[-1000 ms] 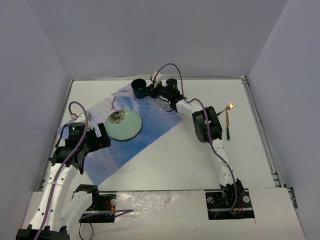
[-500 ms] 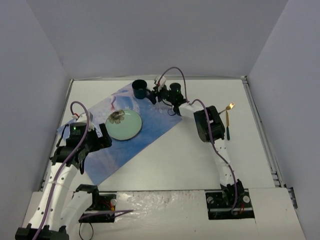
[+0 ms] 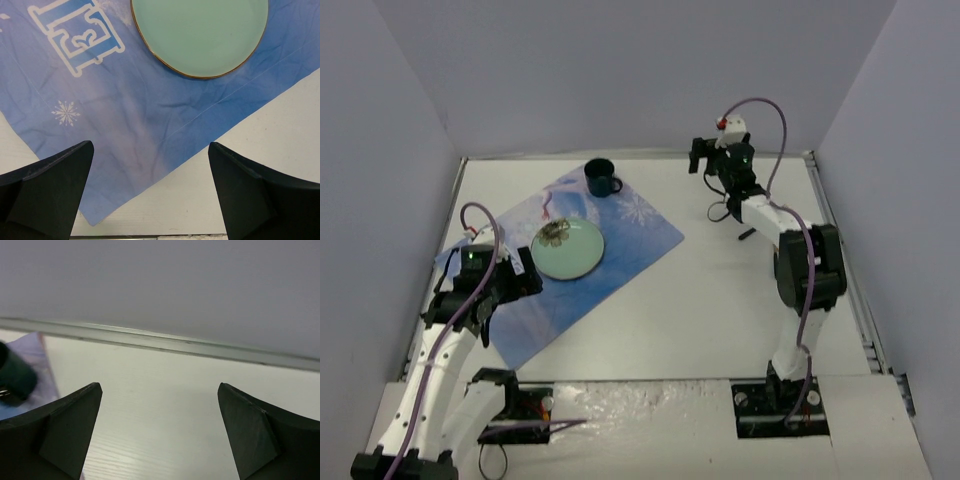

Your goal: Set the dinner table for one person

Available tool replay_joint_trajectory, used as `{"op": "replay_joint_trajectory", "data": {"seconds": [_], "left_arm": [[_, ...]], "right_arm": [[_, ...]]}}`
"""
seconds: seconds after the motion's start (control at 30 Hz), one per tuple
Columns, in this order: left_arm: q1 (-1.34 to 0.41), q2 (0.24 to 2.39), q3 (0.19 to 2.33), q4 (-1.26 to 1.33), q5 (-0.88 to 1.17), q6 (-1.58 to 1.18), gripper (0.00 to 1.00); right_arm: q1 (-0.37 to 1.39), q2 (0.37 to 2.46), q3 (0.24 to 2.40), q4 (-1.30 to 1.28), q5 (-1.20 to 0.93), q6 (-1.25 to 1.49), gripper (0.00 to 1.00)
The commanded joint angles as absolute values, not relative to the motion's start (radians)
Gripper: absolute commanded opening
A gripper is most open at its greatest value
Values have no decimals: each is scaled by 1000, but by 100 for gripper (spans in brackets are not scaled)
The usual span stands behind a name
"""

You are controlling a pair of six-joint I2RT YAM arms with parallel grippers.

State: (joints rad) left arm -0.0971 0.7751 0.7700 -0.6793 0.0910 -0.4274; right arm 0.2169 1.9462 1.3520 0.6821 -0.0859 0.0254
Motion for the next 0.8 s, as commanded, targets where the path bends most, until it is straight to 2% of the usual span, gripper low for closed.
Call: {"op": "replay_joint_trajectory", "data": {"seconds": [0.0, 0.2, 0.5, 0.67, 0.77], "left_arm": [[-101, 782, 792, -655, 81, -439, 97], [-101, 786, 792, -656, 92, -439, 97], [-100, 812, 789, -647, 125, -436, 97], [-100, 818, 790, -649, 133, -434, 97], [-100, 815, 789, -644, 137, -434, 97]], "right_arm": [[152, 1798, 1277, 436, 204, 138, 99], [40, 1702, 1156, 235, 297, 255, 98], [-108, 1671, 1027, 89, 186, 333, 94], [-115, 1689, 1006, 71, 132, 330, 91], [-117, 1700, 988, 52, 107, 321, 86]]}}
